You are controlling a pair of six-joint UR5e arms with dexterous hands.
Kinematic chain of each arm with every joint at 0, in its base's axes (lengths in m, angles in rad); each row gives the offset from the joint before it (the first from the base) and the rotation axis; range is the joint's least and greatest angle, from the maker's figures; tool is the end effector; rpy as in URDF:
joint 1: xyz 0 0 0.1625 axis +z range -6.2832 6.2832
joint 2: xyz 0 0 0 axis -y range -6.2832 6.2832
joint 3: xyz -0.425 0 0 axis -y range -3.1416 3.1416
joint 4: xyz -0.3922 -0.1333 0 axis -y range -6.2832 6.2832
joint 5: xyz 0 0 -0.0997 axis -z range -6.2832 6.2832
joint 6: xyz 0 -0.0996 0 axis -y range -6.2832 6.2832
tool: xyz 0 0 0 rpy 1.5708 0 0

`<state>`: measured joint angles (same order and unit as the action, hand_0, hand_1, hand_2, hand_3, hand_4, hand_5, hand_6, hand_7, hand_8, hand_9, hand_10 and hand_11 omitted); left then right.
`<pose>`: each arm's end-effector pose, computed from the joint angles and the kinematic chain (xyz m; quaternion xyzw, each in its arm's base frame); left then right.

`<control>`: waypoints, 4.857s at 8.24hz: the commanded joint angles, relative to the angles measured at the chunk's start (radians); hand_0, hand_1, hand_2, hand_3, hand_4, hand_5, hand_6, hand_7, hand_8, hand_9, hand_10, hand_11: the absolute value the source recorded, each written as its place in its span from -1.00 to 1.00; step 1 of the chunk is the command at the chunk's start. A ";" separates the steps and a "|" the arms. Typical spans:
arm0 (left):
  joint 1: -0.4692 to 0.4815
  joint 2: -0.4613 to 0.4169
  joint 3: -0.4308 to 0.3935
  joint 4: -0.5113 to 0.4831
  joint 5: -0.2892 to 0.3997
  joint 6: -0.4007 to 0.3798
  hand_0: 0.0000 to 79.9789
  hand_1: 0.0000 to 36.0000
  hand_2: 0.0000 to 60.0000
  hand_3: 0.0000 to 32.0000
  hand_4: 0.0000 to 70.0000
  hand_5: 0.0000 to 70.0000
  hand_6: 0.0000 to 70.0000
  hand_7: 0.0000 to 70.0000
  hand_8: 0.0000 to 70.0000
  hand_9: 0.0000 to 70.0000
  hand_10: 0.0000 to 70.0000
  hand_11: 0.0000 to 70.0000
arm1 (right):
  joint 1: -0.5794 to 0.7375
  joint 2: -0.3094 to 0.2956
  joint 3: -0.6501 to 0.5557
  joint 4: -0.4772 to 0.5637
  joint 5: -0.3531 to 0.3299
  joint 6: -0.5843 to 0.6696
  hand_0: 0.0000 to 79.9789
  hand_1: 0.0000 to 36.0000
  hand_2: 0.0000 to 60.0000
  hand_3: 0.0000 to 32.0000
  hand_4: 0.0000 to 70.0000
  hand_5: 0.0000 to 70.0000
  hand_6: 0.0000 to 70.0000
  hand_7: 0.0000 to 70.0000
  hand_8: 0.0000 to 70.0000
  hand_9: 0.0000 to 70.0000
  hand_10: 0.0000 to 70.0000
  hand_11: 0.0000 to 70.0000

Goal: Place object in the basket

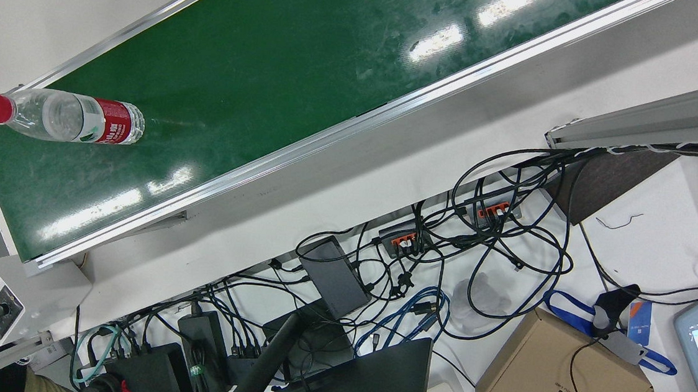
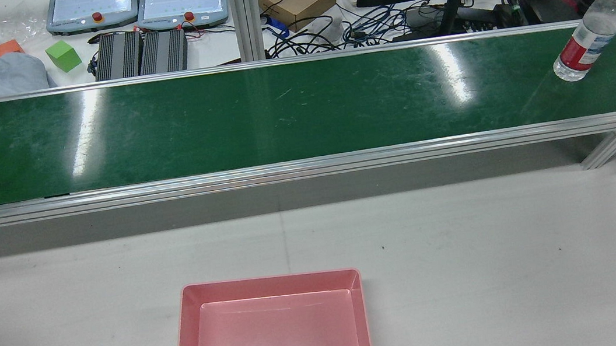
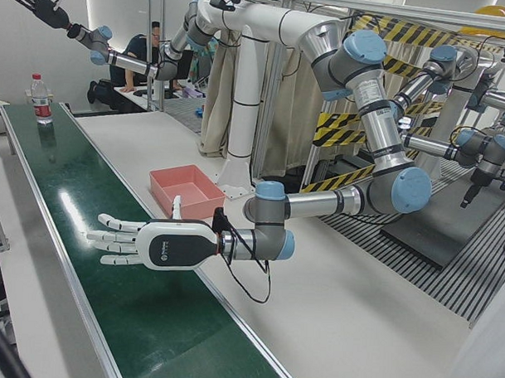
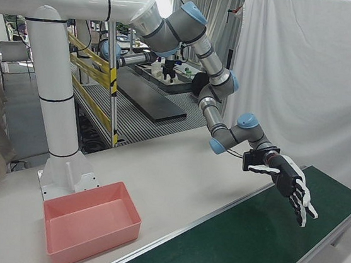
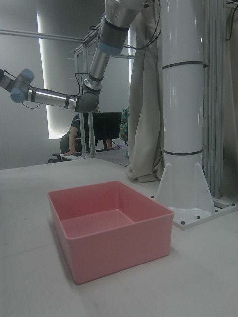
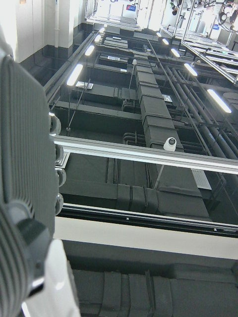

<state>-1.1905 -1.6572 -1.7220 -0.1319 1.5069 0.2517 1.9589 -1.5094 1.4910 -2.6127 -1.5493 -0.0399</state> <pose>0.0732 -0.5593 0.5507 -0.0350 0.8240 -0.5451 0.1505 0.3349 -0.4614 0.6322 -0.1885 0.8418 -0.4964 0.0967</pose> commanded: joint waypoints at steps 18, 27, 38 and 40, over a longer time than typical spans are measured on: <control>-0.001 -0.001 -0.016 -0.006 0.004 -0.012 0.44 -0.75 -1.00 -0.61 -0.85 -0.32 -0.79 -0.87 -0.66 -0.63 -0.82 -0.70 | 0.000 0.000 0.000 -0.001 0.000 0.000 -1.00 -1.00 -1.00 -1.00 -1.00 -1.00 -1.00 -1.00 -1.00 -1.00 -1.00 -1.00; 0.005 0.001 -0.002 -0.005 0.001 -0.006 0.41 -0.78 -1.00 -0.60 -0.96 -0.32 -0.82 -0.90 -0.72 -0.65 -0.83 -0.71 | 0.000 0.000 0.000 0.000 0.000 0.000 -1.00 -1.00 -1.00 -1.00 -1.00 -1.00 -1.00 -1.00 -1.00 -1.00 -1.00 -1.00; -0.001 -0.001 -0.008 0.035 0.004 -0.002 0.43 -0.73 -1.00 -0.62 -0.90 -0.27 -0.82 -0.90 -0.72 -0.65 -0.82 -0.70 | 0.000 0.000 0.000 -0.001 0.000 0.000 -1.00 -1.00 -1.00 -1.00 -1.00 -1.00 -1.00 -1.00 -1.00 -1.00 -1.00 -1.00; 0.000 -0.001 -0.008 0.035 0.004 -0.002 0.44 -0.70 -1.00 -0.62 -0.88 -0.28 -0.82 -0.89 -0.71 -0.64 -0.82 -0.69 | 0.000 0.000 0.000 0.000 0.000 0.000 -1.00 -1.00 -1.00 -1.00 -1.00 -1.00 -1.00 -1.00 -1.00 -1.00 -1.00 -1.00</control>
<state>-1.1908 -1.6582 -1.7306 -0.0966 1.5110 0.2498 1.9589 -1.5094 1.4910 -2.6133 -1.5493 -0.0399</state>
